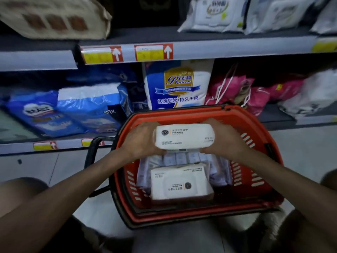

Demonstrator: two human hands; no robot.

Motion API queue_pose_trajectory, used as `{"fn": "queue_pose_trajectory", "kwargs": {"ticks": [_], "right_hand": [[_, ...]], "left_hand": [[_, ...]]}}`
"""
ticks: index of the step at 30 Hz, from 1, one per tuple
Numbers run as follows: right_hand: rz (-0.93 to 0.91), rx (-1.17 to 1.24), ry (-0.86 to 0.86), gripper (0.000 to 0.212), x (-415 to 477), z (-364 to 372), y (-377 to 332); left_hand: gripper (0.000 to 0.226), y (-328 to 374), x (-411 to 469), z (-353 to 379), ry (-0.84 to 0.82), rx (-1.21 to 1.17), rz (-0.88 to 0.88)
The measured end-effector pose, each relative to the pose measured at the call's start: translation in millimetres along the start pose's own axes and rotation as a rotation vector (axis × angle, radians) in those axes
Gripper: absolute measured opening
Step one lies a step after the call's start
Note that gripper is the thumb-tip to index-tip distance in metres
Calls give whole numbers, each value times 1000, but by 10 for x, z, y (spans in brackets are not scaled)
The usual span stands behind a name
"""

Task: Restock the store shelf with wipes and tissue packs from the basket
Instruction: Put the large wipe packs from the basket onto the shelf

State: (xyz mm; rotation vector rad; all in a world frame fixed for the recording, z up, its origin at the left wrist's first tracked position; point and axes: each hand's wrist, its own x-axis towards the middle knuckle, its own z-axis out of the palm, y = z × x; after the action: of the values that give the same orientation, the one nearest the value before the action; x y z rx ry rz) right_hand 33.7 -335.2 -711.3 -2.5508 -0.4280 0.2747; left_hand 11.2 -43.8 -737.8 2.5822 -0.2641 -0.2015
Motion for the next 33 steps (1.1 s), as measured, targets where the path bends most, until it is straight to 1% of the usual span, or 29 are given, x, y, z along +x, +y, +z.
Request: {"fn": "queue_pose_trajectory", "kwargs": {"ticks": [4,6,8,10,12,14,16,18,21,23,24,26,28,31,33], "right_hand": [[-74,93,189,77,-219,-257,-226],[-99,126,259,74,-281,-393,-367],[-104,173,295,72,-319,-538,-496],[-85,301,319,72,-335,-664,-540],[-83,429,335,76,-335,-772,-547],[-85,547,300,77,-314,-880,-572],[-107,666,239,73,-312,-967,-638],[-123,793,201,69,-308,-1023,-686],[-73,974,193,63,-265,-1073,-740],[-40,1044,211,56,-223,-1077,-804],[-28,1058,205,52,-192,-1054,-839],[14,1069,171,48,-131,-972,-885],[83,1068,103,49,-28,-914,-897],[140,996,-41,56,52,-867,-910],[136,950,-97,51,56,-874,-917]], "left_hand": [[77,141,-243,-262,193,-389,47],[82,237,-331,-383,234,-525,38],[86,310,-409,-485,277,-651,-5],[91,402,-463,-606,275,-764,-38],[95,484,-509,-720,245,-799,-19],[91,604,-544,-829,193,-856,-9],[77,727,-576,-923,150,-911,-34],[74,796,-579,-1023,153,-966,-90],[76,895,-545,-1206,169,-1096,-167],[66,946,-493,-1240,191,-1184,-191],[60,950,-471,-1219,204,-1236,-211],[58,892,-446,-1117,226,-1310,-284],[60,801,-414,-1022,219,-1300,-376],[52,700,-435,-960,230,-1312,-443],[54,669,-420,-981,244,-1323,-460]]}}
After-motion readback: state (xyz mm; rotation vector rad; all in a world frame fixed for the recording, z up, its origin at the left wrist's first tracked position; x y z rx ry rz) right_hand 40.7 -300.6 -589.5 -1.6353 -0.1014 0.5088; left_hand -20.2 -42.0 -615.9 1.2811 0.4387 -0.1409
